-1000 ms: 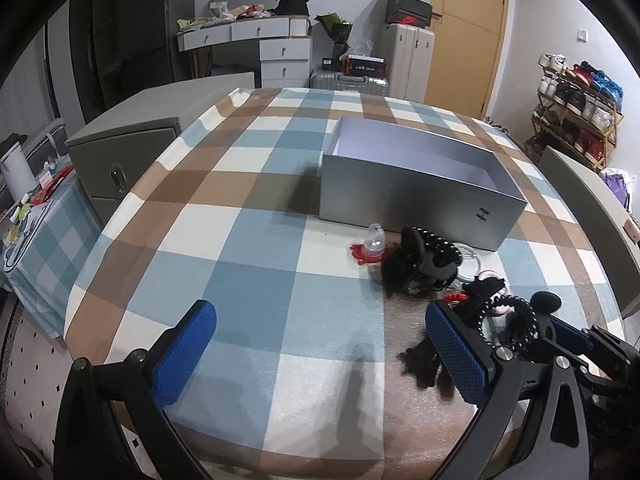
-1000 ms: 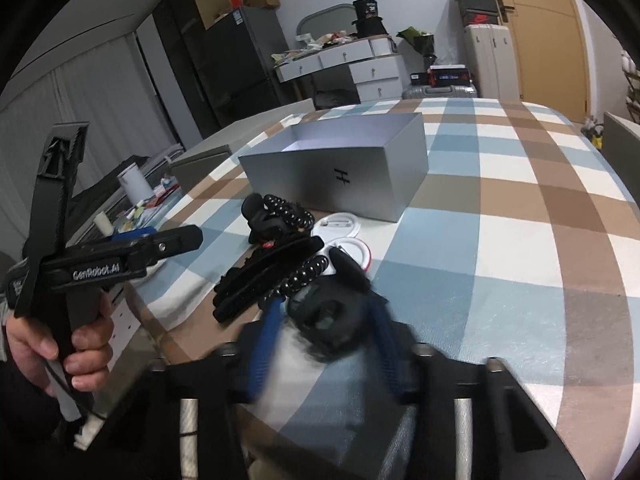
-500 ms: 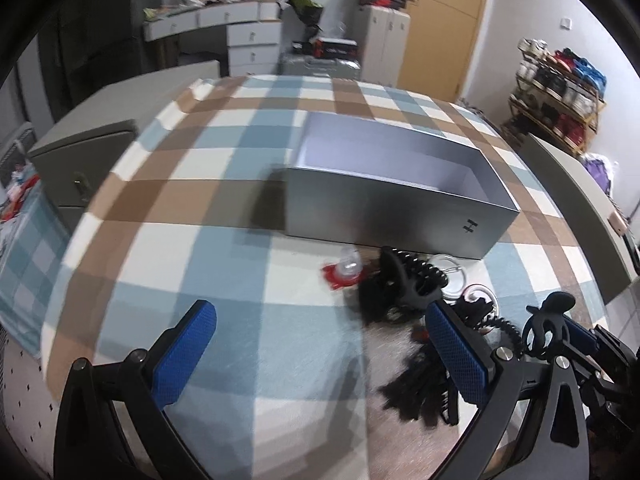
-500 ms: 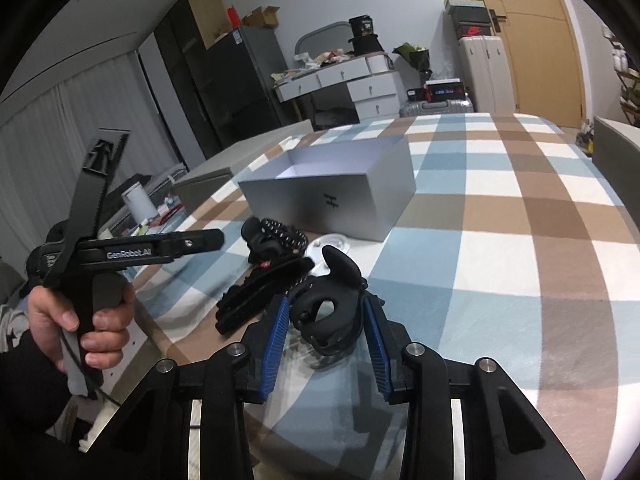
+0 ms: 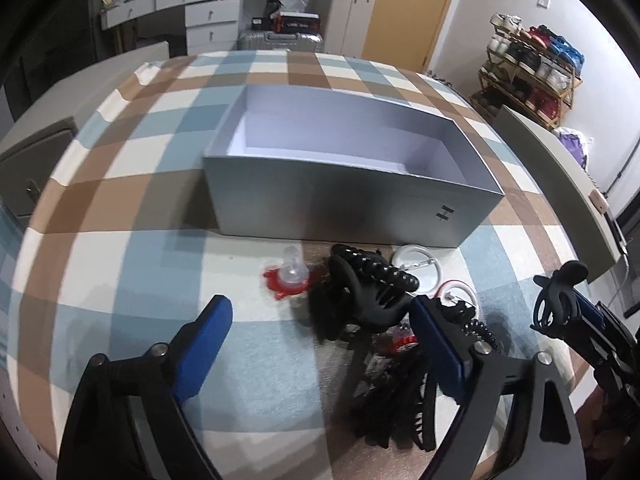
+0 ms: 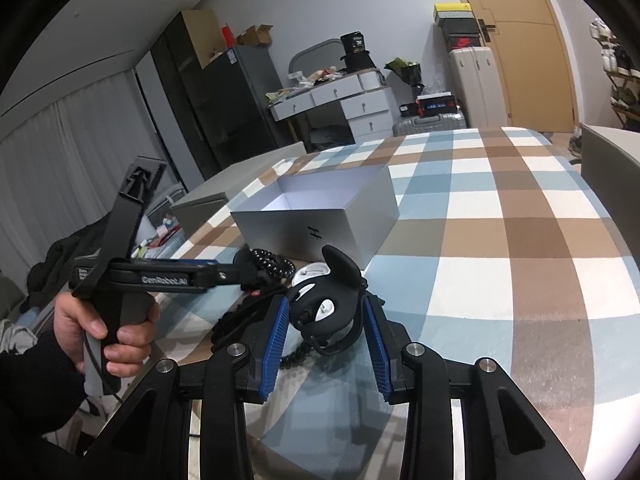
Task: Organize jewelry
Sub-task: 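Lower the right gripper onto the black claw clip and close it, then carry the black claw clip into the grey box and open the right gripper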
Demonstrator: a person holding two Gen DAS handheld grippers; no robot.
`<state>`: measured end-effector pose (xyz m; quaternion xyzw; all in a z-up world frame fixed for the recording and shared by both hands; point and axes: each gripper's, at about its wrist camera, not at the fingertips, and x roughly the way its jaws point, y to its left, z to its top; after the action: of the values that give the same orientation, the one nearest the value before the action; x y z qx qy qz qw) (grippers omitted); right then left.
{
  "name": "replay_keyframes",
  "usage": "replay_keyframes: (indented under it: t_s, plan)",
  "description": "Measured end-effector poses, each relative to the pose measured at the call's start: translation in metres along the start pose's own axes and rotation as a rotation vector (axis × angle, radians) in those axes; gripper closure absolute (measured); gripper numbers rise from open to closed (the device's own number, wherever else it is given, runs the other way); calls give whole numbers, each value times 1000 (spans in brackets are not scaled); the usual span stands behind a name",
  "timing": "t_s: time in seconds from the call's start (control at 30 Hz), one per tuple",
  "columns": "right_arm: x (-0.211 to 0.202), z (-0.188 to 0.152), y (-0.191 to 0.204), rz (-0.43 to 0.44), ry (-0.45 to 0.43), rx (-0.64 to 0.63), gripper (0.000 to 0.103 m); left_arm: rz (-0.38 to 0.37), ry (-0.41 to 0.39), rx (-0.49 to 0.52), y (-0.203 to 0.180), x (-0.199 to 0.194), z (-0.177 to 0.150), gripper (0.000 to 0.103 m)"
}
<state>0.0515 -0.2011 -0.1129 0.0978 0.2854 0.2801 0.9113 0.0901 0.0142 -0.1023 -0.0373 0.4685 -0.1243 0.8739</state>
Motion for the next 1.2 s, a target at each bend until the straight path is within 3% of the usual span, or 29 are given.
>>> replay_keyframes:
  t_s: [0.07,0.23,0.43,1.2]
  plan:
    - [0,2,-2,6,-3,6,66,-24,11,1,-1,2,1,23]
    - [-1,5,-5,11,-16,12,66,-119,38,4,-4,3,2,51]
    - [-3,5,-4,14,-20,16,66,-146,34,22,-5,1,-1,51]
    - [-9,25,29,40,-64,-23,66,-100,-36,37,12,-45,-10,51]
